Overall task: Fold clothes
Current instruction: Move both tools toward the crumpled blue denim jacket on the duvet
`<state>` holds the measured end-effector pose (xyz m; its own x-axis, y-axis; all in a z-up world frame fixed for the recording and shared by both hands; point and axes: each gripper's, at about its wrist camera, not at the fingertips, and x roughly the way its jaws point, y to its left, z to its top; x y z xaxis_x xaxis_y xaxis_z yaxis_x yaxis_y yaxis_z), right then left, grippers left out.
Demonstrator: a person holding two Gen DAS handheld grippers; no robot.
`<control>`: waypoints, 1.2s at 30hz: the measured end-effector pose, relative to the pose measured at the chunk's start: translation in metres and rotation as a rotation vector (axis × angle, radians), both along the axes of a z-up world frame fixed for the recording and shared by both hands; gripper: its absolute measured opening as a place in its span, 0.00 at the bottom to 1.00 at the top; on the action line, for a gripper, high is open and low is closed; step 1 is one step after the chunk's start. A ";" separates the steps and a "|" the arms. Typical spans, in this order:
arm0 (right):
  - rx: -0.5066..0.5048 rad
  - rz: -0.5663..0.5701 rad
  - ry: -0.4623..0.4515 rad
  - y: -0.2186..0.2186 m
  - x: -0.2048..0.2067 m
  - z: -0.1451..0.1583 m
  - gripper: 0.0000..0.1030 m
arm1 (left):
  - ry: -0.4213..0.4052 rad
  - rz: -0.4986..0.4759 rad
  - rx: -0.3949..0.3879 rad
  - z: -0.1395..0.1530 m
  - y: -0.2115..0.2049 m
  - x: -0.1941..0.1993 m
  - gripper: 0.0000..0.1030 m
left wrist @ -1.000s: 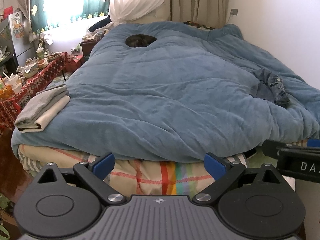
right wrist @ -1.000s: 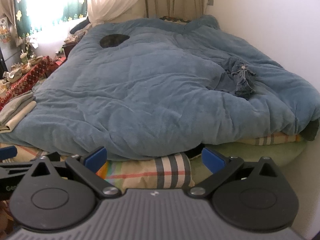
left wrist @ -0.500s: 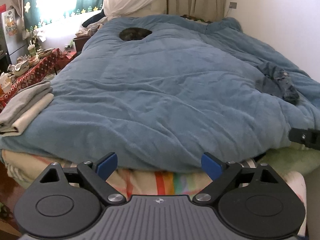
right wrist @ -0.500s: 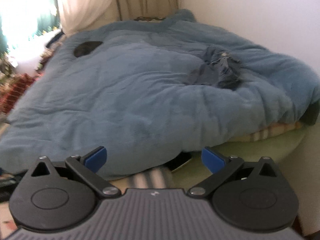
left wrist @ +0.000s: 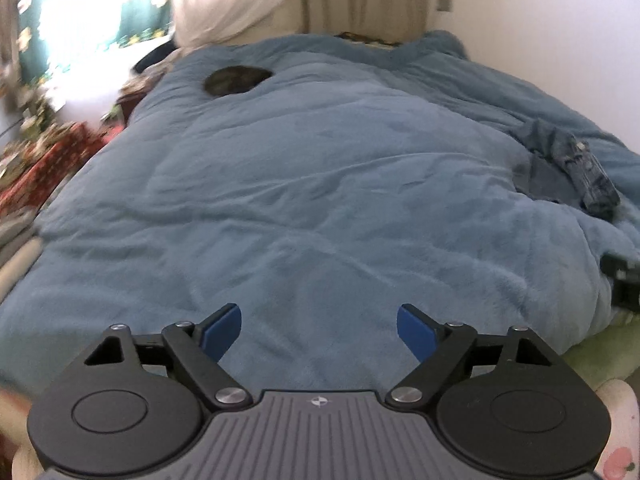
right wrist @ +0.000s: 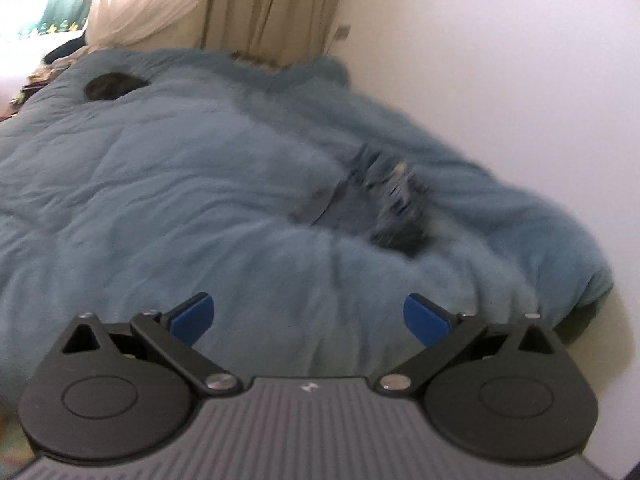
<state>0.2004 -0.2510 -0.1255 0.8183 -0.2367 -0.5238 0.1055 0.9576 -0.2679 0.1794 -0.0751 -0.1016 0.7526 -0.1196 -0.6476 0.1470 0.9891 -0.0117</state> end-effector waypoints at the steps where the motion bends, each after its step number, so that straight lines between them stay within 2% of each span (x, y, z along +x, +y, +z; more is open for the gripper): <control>1: 0.000 -0.005 0.003 -0.006 0.009 -0.001 0.99 | -0.003 -0.016 -0.001 -0.001 -0.006 0.006 0.83; 7: 0.049 -0.010 0.000 -0.046 0.059 -0.014 0.99 | -0.022 -0.111 -0.006 -0.005 -0.039 0.042 0.83; 11: 0.062 -0.033 0.014 -0.071 0.093 -0.034 0.99 | -0.033 -0.174 -0.010 -0.009 -0.061 0.066 0.84; 14: 0.083 -0.045 0.035 -0.090 0.117 -0.051 0.99 | -0.002 -0.231 -0.050 -0.019 -0.082 0.095 0.84; 19: 0.108 -0.056 0.063 -0.109 0.134 -0.079 0.99 | 0.023 -0.274 -0.106 -0.023 -0.111 0.124 0.85; 23: 0.056 -0.025 0.008 -0.105 0.131 -0.096 0.99 | 0.032 -0.319 -0.142 -0.024 -0.137 0.146 0.87; 28: 0.084 0.003 0.014 -0.112 0.132 -0.095 0.99 | 0.015 -0.410 -0.146 -0.020 -0.174 0.167 0.86; 33: 0.065 -0.001 -0.028 -0.137 0.143 -0.079 0.99 | 0.057 -0.531 -0.188 -0.021 -0.214 0.203 0.86; 36: 0.050 -0.004 -0.055 -0.152 0.150 -0.069 0.99 | 0.107 -0.561 -0.207 -0.029 -0.234 0.224 0.86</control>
<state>0.3507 -0.4030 -0.1942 0.8452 -0.2152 -0.4892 0.1231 0.9691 -0.2136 0.4035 -0.3096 -0.1304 0.4702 -0.6112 -0.6367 0.6331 0.7362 -0.2392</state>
